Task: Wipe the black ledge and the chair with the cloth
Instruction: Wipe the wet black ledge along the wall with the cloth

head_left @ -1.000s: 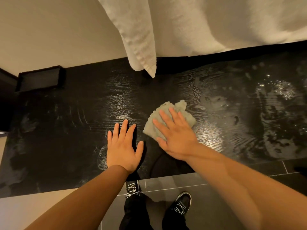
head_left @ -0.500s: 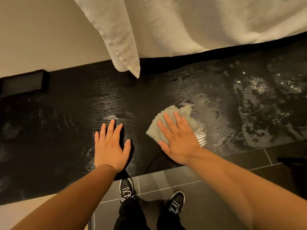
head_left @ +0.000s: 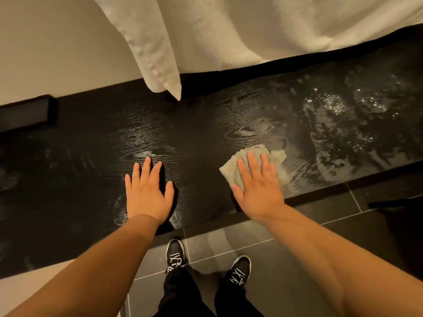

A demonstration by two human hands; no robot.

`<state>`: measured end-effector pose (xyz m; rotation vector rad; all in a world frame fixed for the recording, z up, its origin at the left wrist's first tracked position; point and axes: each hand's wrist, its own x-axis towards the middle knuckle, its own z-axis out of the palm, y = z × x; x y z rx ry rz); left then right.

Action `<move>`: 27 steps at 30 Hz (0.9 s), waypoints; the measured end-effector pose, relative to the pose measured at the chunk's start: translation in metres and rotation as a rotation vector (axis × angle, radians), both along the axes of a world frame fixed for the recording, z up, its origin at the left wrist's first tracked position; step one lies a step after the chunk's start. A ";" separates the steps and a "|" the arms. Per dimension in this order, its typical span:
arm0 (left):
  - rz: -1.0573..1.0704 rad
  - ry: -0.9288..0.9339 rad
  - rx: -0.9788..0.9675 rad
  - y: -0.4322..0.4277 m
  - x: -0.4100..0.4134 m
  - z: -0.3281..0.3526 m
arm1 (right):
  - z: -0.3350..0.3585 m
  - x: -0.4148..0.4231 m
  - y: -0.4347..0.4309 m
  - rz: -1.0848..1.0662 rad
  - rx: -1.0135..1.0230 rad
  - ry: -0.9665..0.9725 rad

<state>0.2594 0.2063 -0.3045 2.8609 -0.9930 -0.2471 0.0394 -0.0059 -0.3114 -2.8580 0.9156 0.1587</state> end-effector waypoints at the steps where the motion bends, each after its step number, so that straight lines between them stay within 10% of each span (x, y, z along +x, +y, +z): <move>1: 0.006 0.007 0.010 -0.002 -0.001 0.002 | 0.001 -0.002 0.014 0.069 0.015 0.004; 7: -0.120 0.100 0.037 -0.047 -0.036 0.014 | 0.002 -0.031 0.008 0.338 0.054 -0.002; 17: -0.139 0.077 0.088 -0.108 -0.078 0.007 | 0.005 -0.061 -0.047 -0.132 0.032 0.010; 27: -0.118 0.059 0.022 -0.108 -0.076 0.002 | -0.005 -0.091 -0.082 0.172 0.054 -0.051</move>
